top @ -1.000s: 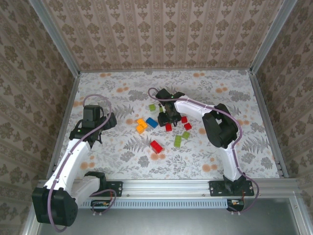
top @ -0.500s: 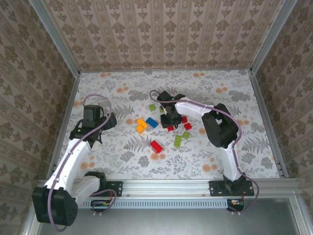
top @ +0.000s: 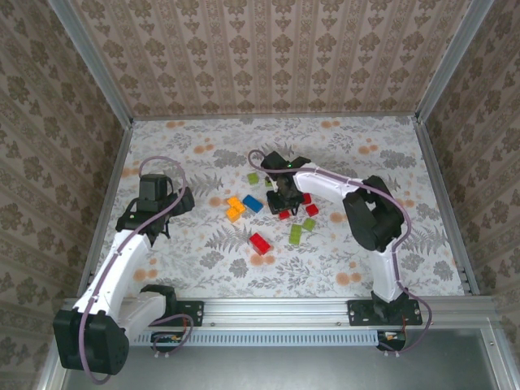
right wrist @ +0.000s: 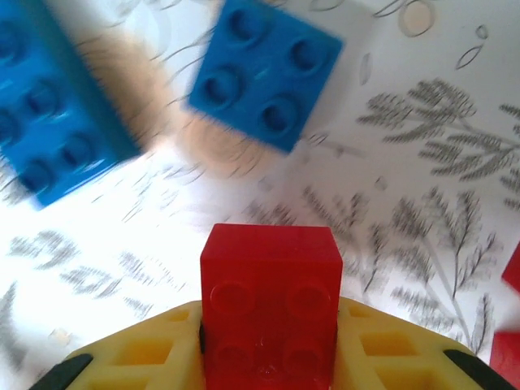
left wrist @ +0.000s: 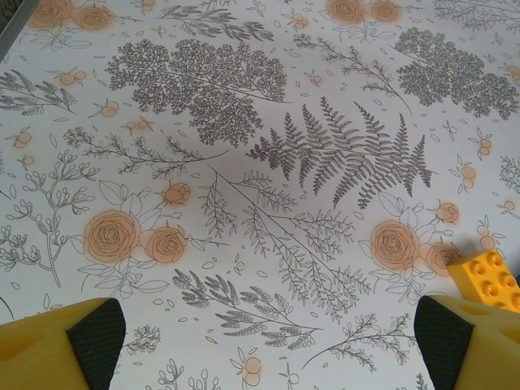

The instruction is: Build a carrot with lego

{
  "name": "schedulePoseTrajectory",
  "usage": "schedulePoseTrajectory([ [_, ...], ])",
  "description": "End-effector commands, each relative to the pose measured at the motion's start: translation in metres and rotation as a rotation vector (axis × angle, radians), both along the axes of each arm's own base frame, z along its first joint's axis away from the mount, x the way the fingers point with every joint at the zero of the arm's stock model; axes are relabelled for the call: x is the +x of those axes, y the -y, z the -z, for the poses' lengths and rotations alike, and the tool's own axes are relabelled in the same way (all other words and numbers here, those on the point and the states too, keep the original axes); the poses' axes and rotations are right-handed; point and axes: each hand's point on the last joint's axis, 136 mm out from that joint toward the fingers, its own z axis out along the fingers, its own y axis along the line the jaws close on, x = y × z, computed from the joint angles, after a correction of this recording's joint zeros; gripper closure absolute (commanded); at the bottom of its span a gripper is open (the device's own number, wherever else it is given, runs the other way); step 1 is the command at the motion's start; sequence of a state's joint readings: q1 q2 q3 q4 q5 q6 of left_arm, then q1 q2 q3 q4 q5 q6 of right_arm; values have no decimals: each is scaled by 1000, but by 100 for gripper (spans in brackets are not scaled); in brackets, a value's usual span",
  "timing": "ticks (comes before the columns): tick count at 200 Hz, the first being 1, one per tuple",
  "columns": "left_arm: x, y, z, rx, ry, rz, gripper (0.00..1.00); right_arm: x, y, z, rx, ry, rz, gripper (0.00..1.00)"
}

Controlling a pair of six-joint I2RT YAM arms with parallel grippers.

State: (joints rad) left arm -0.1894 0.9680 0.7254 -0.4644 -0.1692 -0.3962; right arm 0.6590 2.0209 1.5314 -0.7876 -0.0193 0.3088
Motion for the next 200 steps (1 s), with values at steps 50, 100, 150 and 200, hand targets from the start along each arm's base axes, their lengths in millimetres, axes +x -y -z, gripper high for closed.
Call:
schedulePoseTrajectory([
  [50, 5, 0, -13, 21, 28, 6, 5, -102, -29, -52, -63, -7, -279, 66],
  [100, 4, 1, -12, 22, 25, 11, 5, -120, -40, -52, -62, -6, -316, 67],
  [150, 4, 0, -12, 24, 24, 8, 5, -118, -47, -41, -56, -11, -327, 67],
  [200, 5, 0, -12, 26, 25, 9, 5, -114, -58, -38, -38, -11, -334, 67],
])
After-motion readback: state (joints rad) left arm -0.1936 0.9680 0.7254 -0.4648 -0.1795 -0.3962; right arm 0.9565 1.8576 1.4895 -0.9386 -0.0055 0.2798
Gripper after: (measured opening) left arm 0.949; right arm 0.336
